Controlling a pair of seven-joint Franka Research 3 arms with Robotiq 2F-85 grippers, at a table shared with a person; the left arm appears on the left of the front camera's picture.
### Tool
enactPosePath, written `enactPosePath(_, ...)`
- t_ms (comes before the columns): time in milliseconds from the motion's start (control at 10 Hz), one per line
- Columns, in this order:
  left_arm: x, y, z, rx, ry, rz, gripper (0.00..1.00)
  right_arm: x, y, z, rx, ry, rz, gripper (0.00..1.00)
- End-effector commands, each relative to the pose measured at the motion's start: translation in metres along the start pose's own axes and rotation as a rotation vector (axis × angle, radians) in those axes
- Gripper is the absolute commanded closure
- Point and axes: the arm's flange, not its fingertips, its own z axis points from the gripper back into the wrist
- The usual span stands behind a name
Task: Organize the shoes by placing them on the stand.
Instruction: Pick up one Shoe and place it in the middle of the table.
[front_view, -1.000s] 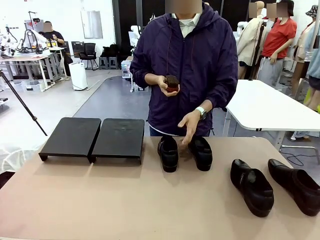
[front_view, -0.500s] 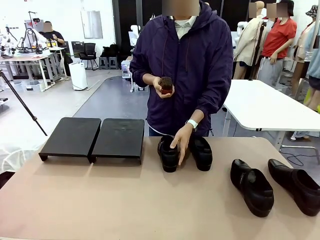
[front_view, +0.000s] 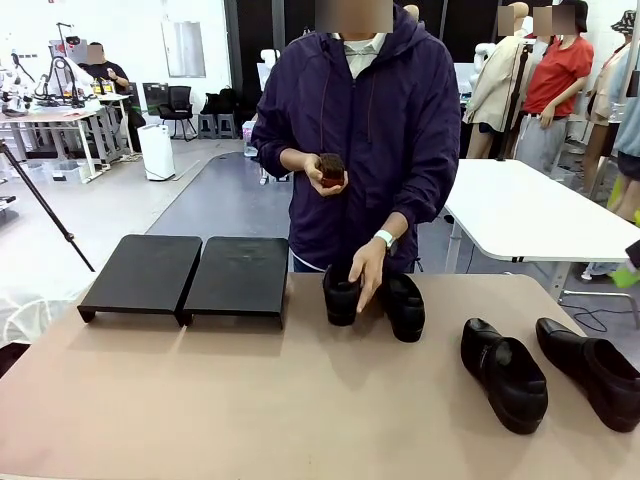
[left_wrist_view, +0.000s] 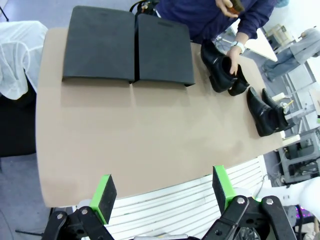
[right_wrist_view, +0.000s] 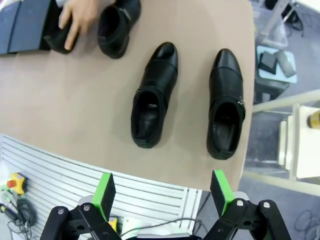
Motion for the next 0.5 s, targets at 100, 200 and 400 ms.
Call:
enactPosePath(100, 0.002, 0.0, 0.002, -0.015, -0.004, 0.006, 0.0, 0.022, 0.005, -0.074, -0.044, 0.088, 0.006, 0.0)
enactPosePath(200, 0.002, 0.0, 0.002, -0.015, -0.004, 0.006, 0.0, 0.027, 0.004, -0.1, -0.045, 0.094, 0.004, 0.0)
enactPosePath(400, 0.002, 0.0, 0.002, -0.015, -0.004, 0.006, 0.0, 0.03, 0.002, -0.146, -0.051, 0.155, -0.013, 0.0)
